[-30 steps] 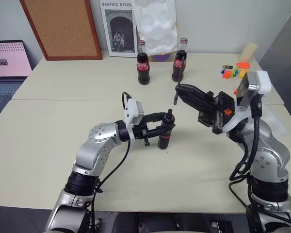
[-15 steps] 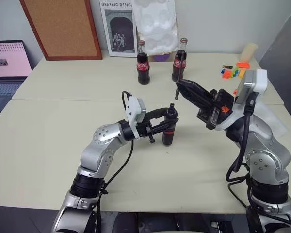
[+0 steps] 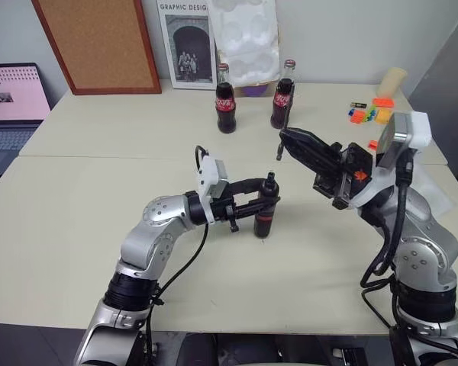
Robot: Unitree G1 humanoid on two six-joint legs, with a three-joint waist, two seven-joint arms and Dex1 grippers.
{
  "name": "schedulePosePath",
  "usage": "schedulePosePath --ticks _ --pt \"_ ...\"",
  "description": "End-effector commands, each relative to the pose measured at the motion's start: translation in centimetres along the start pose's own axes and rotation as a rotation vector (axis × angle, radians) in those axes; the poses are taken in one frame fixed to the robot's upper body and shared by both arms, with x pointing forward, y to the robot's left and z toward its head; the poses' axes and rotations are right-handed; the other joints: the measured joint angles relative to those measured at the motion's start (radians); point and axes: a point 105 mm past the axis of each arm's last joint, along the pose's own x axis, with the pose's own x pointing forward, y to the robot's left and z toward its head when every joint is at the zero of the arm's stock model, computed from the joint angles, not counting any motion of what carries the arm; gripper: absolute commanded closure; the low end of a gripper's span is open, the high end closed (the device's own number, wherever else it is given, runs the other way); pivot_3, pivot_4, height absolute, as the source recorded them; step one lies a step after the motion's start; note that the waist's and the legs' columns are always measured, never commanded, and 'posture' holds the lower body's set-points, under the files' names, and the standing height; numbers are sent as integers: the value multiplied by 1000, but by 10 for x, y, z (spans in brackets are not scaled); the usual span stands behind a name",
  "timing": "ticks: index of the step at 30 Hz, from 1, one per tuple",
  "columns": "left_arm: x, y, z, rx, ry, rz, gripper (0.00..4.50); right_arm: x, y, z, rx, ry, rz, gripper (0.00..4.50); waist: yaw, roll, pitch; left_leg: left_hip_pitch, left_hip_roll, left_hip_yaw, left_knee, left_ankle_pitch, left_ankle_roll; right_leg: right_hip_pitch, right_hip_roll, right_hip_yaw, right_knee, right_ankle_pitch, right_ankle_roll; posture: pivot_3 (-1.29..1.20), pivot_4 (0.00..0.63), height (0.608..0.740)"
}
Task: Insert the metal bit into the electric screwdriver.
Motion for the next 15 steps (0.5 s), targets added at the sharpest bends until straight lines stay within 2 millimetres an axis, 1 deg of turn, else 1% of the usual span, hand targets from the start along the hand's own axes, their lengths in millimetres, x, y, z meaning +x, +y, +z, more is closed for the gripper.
schedulePosePath --ticks 1,9,12,15 --pt "1 -12 13 77 -28 -84 2876 -4 7 6 30 -16 83 4500 0 0 0 0 0 0 0 0 0 0 0 0 0 0 0 0 150 740" --pt "-7 -15 4 104 -1 -88 2876 -4 10 3 103 -12 127 4500 0 0 0 0 0 0 0 0 0 0 0 0 0 0 0 0 150 740" --pt "-13 -17 -1 106 12 -77 2876 -4 13 4 158 -17 143 4500 0 0 0 0 0 0 0 0 0 0 0 0 0 0 0 0 150 740" --pt "-17 -19 -4 104 19 -63 2876 -4 14 3 177 -15 150 4500 0 0 0 0 0 0 0 0 0 0 0 0 0 0 0 0 150 740"
